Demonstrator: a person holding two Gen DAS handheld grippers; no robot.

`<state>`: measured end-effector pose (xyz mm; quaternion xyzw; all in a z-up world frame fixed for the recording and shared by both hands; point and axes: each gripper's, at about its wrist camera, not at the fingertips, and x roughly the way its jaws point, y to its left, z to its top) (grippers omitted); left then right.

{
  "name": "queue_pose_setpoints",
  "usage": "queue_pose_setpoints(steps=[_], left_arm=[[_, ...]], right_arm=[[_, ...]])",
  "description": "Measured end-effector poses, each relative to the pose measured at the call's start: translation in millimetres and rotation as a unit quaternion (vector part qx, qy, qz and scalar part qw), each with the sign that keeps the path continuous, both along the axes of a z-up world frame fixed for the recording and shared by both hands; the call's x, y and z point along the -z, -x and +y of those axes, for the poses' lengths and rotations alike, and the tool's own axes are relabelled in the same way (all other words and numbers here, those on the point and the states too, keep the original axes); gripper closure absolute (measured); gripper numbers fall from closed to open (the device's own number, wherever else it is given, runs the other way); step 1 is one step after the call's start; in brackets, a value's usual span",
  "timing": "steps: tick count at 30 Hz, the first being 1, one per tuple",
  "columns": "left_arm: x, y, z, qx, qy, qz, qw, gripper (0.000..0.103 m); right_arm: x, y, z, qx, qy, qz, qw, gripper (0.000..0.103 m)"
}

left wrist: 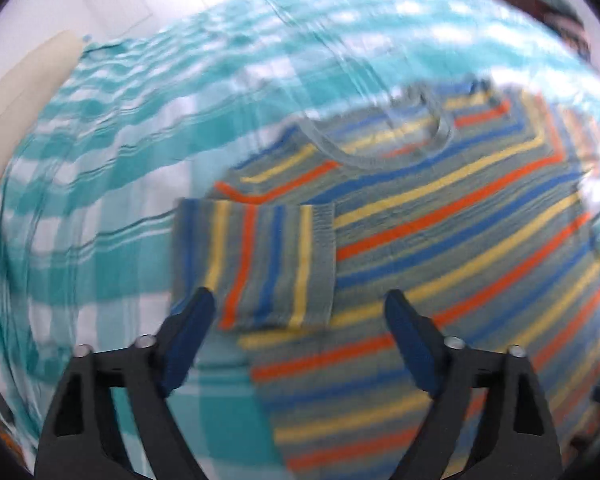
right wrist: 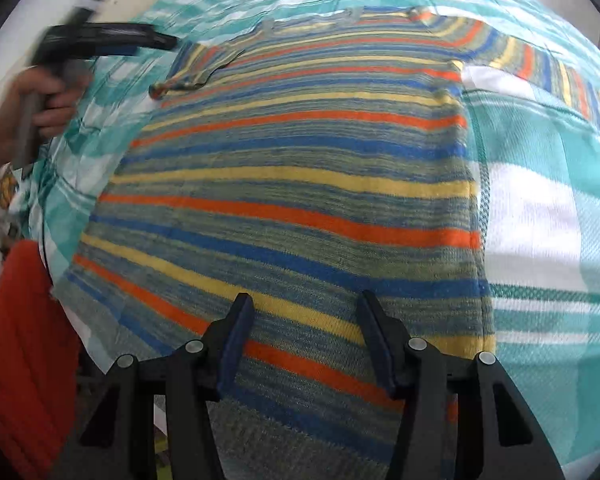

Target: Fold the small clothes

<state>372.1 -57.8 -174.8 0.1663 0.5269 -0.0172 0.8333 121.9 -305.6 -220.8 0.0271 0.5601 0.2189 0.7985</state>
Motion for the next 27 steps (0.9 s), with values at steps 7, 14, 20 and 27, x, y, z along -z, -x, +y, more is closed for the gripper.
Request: queue_pose_setpoints(steps=[7,14,20,27], left_arm=[[51,-30,5,-0.010,-0.010,0.073,0.9972,0.098],[-36,-5,154,-0.149,0.166,-0.011,0.9747,0.100],[-24,39,305,-0.311,0.192,-0.017,0.9306,0.100],[8,65,350,-0.377,0.216,0.000,0.9004,0.101]], right_arm=[[-2,-1,12,-0.002,0.021,-0.017,1.000,0.043],[0,-1,14,0.000,0.018,-0.022,1.000,0.043],[2,-2,18,-0.004,0.022,-0.026,0.999,0.036],[3,-2,24,-0.005,0.039,-0.031,0.999,0.031]])
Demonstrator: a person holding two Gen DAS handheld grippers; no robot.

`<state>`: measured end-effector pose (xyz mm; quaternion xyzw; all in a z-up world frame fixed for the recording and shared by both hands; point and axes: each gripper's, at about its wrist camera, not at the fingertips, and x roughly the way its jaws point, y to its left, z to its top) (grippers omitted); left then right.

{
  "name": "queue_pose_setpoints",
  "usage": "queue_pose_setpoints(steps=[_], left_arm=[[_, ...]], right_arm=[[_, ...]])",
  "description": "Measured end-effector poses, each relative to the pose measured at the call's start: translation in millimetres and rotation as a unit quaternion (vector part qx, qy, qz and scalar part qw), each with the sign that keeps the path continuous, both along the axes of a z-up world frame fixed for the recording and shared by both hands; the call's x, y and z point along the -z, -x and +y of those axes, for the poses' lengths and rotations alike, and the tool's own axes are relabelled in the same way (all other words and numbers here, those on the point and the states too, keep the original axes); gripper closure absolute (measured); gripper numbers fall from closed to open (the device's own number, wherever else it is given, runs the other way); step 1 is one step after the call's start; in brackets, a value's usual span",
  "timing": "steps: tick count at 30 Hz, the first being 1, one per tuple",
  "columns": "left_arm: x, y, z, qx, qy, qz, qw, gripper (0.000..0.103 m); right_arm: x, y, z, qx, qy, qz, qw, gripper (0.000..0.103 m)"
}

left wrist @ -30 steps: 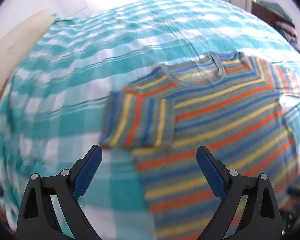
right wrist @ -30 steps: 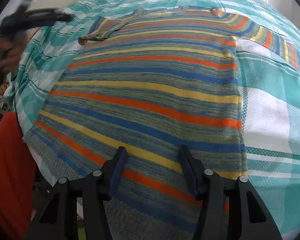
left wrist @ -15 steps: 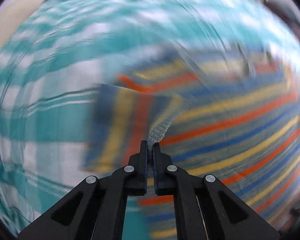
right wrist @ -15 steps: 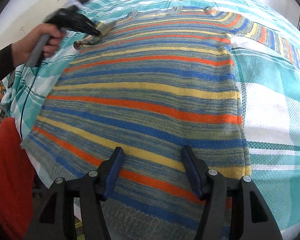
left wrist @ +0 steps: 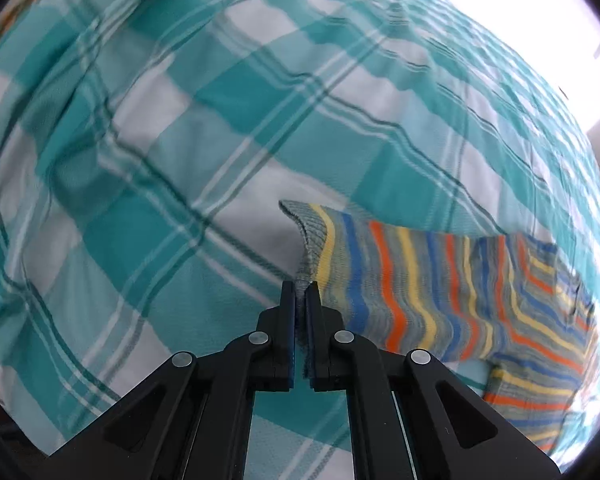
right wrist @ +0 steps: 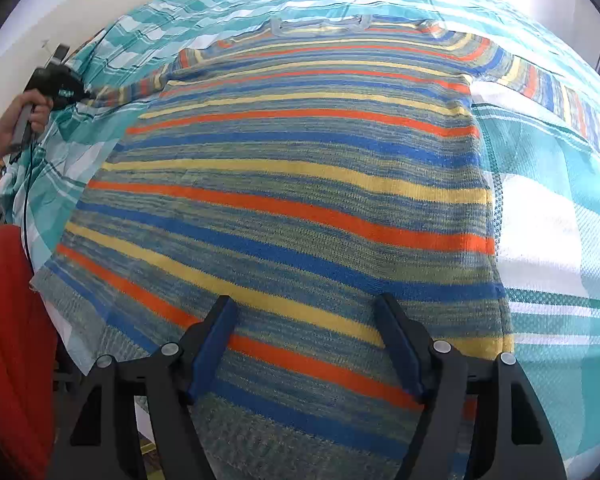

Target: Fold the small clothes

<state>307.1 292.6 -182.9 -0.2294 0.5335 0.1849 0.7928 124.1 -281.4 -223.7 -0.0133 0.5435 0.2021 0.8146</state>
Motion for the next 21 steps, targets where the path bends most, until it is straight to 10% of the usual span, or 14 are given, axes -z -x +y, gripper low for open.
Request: queue_pose_setpoints(steps=[11,13,15,17,19,21], left_arm=[[43,24,15,-0.052,0.079,0.017,0.9954,0.100],[43,33,19,-0.063,0.105,0.006,0.9924,0.085],[43,43,21,-0.070,0.139,-0.014,0.9877,0.040],[41,51,18,-0.075,0.143,-0.036,0.9862,0.037],[45,50,5,-0.057,0.152,-0.036,0.9861,0.045],[50,45,-6,-0.029,0.143,-0.021,0.9890,0.100]], right_arm=[[1,-2,4,0.011,0.006,0.002,1.000,0.029],[1,-2,3,0.012,0.004,0.002,1.000,0.029],[1,-2,3,0.012,0.003,0.002,1.000,0.029],[1,-3,3,0.012,0.005,0.001,1.000,0.028],[2,-3,5,0.011,0.006,0.000,1.000,0.025],[2,-4,7,0.009,0.011,-0.002,1.000,0.024]])
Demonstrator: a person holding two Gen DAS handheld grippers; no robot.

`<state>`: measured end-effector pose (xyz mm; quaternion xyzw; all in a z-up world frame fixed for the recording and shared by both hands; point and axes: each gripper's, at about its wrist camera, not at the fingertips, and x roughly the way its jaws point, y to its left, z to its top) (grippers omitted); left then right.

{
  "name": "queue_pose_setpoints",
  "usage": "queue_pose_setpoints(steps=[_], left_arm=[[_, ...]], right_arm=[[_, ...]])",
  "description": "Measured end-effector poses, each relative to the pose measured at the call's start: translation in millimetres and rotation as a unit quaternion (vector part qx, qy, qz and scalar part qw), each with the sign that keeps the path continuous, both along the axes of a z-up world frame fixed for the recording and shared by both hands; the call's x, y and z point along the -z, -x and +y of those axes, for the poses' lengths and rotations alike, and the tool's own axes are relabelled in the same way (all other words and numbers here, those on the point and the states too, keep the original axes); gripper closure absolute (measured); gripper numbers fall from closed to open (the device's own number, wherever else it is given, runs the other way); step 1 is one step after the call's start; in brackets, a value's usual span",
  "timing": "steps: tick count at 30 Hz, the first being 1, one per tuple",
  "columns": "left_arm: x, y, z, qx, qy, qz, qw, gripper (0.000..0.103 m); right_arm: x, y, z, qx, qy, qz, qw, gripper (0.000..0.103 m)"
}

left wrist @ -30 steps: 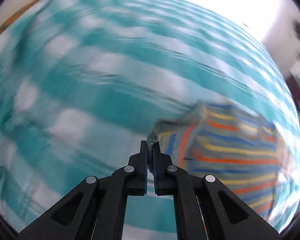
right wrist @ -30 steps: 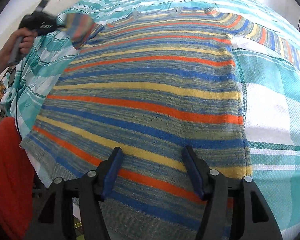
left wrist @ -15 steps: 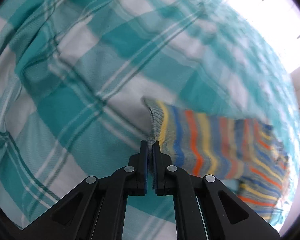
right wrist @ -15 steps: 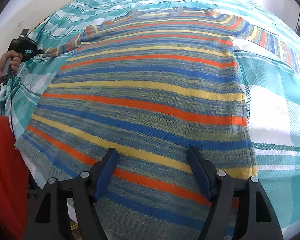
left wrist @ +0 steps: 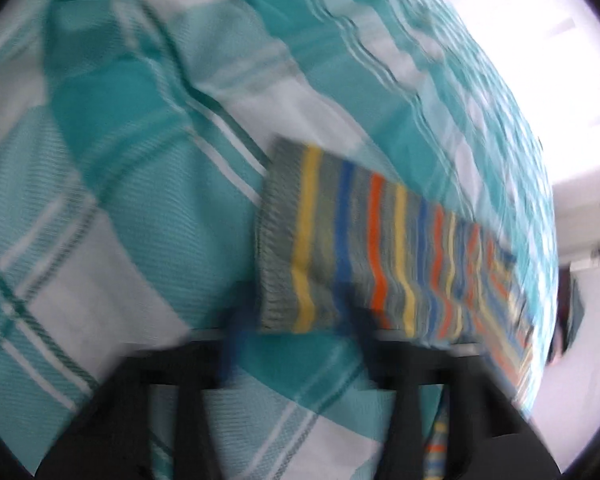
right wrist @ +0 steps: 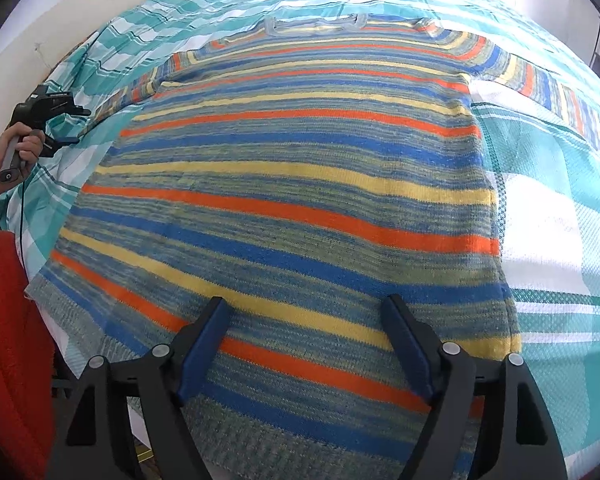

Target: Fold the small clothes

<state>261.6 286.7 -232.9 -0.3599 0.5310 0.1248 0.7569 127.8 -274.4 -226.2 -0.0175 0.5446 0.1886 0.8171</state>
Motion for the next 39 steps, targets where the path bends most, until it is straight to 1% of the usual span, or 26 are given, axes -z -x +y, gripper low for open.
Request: queue_pose_setpoints(steps=[1,2,4,6,9,10,12,13,14,15,16,18,19,21,23,25,27,29,30,31,33,34,36,37,38,39], left_arm=[[3,-6,-8,0.017,-0.028,0.020,0.9993,0.101],[1,-8,-17,0.025,-0.074,0.036,0.9963,0.102],[-2,-6,-24,0.024,-0.131,0.064,0.9891,0.102],[0,-3,-25,0.021,-0.156,0.082,0.9840,0.103],[-2,-4,-30,0.035,-0.173,0.091,0.9801,0.102],[-2,-7,-36,0.048,-0.185,0.097,0.9767,0.102],[-5,-11,-43,0.060,-0.203,0.108,0.9714,0.091],[-8,-10,-45,0.056,-0.210,0.116,0.9692,0.086],[-13,-5,-47,0.047,-0.217,0.123,0.9672,0.066],[-18,0,-49,0.042,-0.222,0.123,0.9663,0.051],[-26,10,-54,0.038,-0.227,0.113,0.9665,0.049],[-42,34,-73,0.050,-0.227,0.082,0.9691,0.049],[-49,53,-89,0.071,-0.214,0.067,0.9720,0.050],[-54,81,-113,0.111,-0.180,0.048,0.9762,0.051],[-56,118,-146,0.164,-0.122,0.028,0.9785,0.051],[-49,140,-171,0.199,-0.075,0.025,0.9767,0.051],[-37,162,-194,0.228,-0.049,0.034,0.9719,0.049],[-29,172,-215,0.253,-0.041,0.040,0.9657,0.049],[-26,173,-223,0.264,-0.047,0.040,0.9625,0.049],[-23,176,-231,0.274,-0.061,0.040,0.9591,0.049],[-18,174,-243,0.284,-0.090,0.039,0.9538,0.044],[-17,170,-251,0.296,-0.116,0.044,0.9470,0.044],[-24,167,-263,0.313,-0.153,0.047,0.9362,0.042],[-30,165,-265,0.313,-0.168,0.043,0.9338,0.042],[-36,165,-267,0.311,-0.176,0.034,0.9335,0.042],[-43,165,-270,0.307,-0.180,0.021,0.9343,0.038]], right_arm=[[0,0,1,0.000,0.002,-0.001,1.000,0.023],[0,1,1,0.000,0.003,-0.002,1.000,0.023],[0,1,1,0.000,0.002,-0.002,1.000,0.023],[0,1,-1,0.001,0.000,-0.002,1.000,0.023],[0,2,0,0.001,0.001,-0.005,1.000,0.023],[1,2,0,0.000,0.001,-0.006,1.000,0.022],[1,2,1,-0.002,0.000,-0.006,1.000,0.020],[1,2,1,-0.004,0.000,-0.006,1.000,0.019],[1,2,2,-0.006,0.000,-0.006,1.000,0.018],[0,2,2,-0.007,-0.001,-0.006,1.000,0.018],[-1,3,1,-0.006,-0.004,-0.005,1.000,0.018],[-9,3,-4,-0.004,-0.020,0.005,1.000,0.019],[-13,4,-9,0.001,-0.030,0.008,1.000,0.020],[-28,9,-30,0.030,-0.066,0.012,0.997,0.021],[-40,17,-60,0.073,-0.089,0.015,0.993,0.021],[-49,25,-89,0.114,-0.100,0.017,0.988,0.021],[-56,33,-121,0.157,-0.109,0.028,0.981,0.021],[-55,40,-145,0.172,-0.125,0.058,0.975,0.022],[-54,41,-148,0.170,-0.132,0.070,0.974,0.026],[-52,44,-150,0.166,-0.136,0.080,0.973,0.031],[-49,45,-144,0.154,-0.125,0.086,0.976,0.034],[-49,44,-138,0.148,-0.111,0.080,0.979,0.037],[-59,43,-117,0.128,-0.067,0.039,0.989,0.038],[-65,45,-106,0.112,-0.054,0.017,0.992,0.038],[-75,44,-89,0.085,-0.047,-0.007,0.995,0.038],[-79,43,-79,0.071,-0.049,-0.016,0.996,0.038]])
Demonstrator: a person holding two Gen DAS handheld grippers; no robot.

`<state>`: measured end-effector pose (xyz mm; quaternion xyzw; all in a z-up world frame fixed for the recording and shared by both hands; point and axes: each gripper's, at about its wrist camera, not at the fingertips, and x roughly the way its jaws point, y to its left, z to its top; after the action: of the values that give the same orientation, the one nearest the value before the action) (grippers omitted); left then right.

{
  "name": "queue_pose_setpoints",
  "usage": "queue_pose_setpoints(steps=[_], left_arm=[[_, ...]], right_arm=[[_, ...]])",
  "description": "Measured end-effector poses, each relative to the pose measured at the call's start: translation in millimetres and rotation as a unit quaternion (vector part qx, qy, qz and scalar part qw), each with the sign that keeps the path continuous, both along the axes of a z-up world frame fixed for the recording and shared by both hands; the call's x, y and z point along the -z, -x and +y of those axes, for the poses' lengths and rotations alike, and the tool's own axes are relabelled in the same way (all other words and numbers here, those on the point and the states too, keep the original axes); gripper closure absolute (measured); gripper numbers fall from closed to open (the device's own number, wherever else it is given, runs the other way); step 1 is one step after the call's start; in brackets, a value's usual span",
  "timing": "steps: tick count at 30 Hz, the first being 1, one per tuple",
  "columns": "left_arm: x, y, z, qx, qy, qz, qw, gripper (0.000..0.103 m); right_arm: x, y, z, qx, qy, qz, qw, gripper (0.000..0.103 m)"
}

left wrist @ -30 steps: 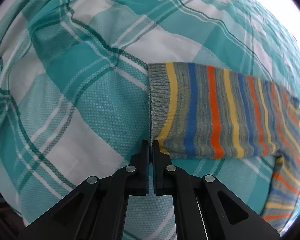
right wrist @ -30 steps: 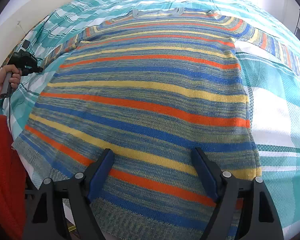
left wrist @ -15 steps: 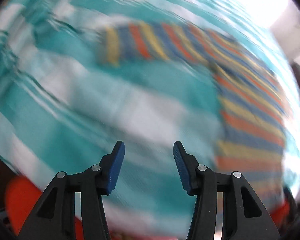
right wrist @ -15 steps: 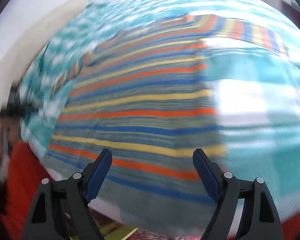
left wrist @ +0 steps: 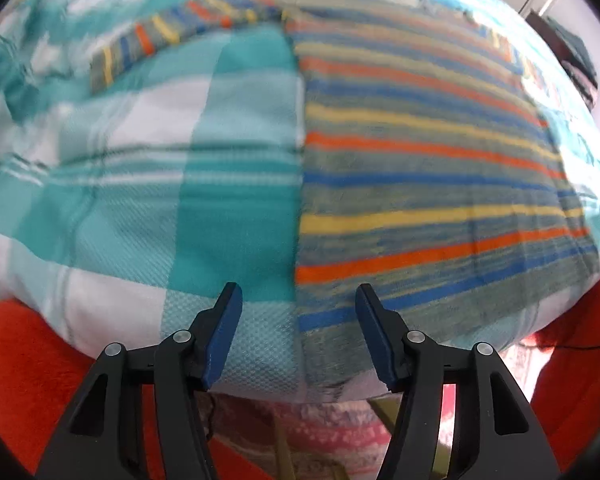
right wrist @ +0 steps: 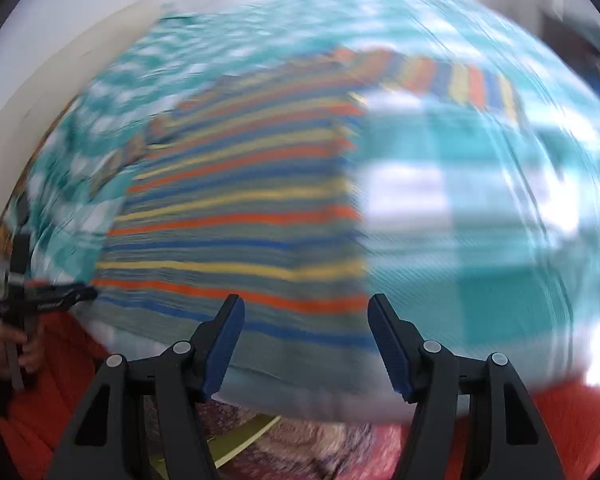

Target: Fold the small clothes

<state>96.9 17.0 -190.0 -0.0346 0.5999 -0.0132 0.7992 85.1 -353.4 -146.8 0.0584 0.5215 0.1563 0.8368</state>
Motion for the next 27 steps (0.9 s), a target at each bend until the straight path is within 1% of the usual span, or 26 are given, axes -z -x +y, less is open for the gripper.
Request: queue_pose_setpoints(steps=[1,3,4,5,6,7,8,9,10,11,12,13,14,15,18,27], left_arm=[[-12,0,-4,-0.001,0.006,-0.025,0.9997,0.035],[-25,-5,-15,0.000,0.013,-0.059,0.9982,0.018],[-30,-6,-19,0.002,0.014,-0.066,0.9977,0.015],[-30,-9,-27,0.007,0.015,-0.072,0.9973,0.012],[-27,-14,-37,0.016,0.015,-0.074,0.9970,0.010],[-19,-19,-47,0.024,0.008,-0.067,0.9975,0.010],[-5,-24,-54,0.031,-0.009,-0.049,0.9983,0.010],[9,-26,-57,0.035,-0.022,-0.027,0.9988,0.011],[21,-23,-57,0.035,-0.029,-0.006,0.9990,0.012],[38,-22,-58,0.031,-0.033,0.017,0.9988,0.009],[46,-18,-58,0.026,-0.041,0.015,0.9987,0.006],[46,-14,-60,0.026,-0.047,-0.007,0.9985,0.005],[46,-13,-63,0.034,-0.060,-0.013,0.9976,0.004],[45,-14,-64,0.035,-0.063,-0.010,0.9973,0.004],[46,-16,-62,0.031,-0.058,-0.006,0.9978,0.004],[46,-11,-61,0.035,-0.065,-0.010,0.9972,0.002]], right_arm=[[-4,-2,11,-0.011,-0.006,-0.007,1.000,0.038],[-6,-6,30,-0.034,-0.033,-0.016,0.999,0.038],[-1,-9,39,-0.046,-0.037,-0.016,0.998,0.038],[8,-13,48,-0.057,-0.028,-0.009,0.998,0.038],[23,-16,57,-0.065,-0.005,0.006,0.998,0.038],[39,-19,64,-0.072,0.022,0.028,0.997,0.038],[60,-20,69,-0.076,0.049,0.061,0.994,0.037],[77,-16,72,-0.077,0.065,0.074,0.992,0.037],[77,-12,72,-0.078,0.066,0.053,0.993,0.035],[77,-9,72,-0.081,0.068,0.040,0.994,0.035],[76,-8,72,-0.080,0.069,0.038,0.994,0.035],[76,-9,72,-0.078,0.068,0.040,0.994,0.035],[76,-8,72,-0.076,0.067,0.039,0.994,0.035],[76,-6,72,-0.075,0.068,0.035,0.994,0.035],[78,-3,73,-0.075,0.077,0.026,0.994,0.035],[82,-5,81,-0.078,0.089,0.024,0.993,0.033]])
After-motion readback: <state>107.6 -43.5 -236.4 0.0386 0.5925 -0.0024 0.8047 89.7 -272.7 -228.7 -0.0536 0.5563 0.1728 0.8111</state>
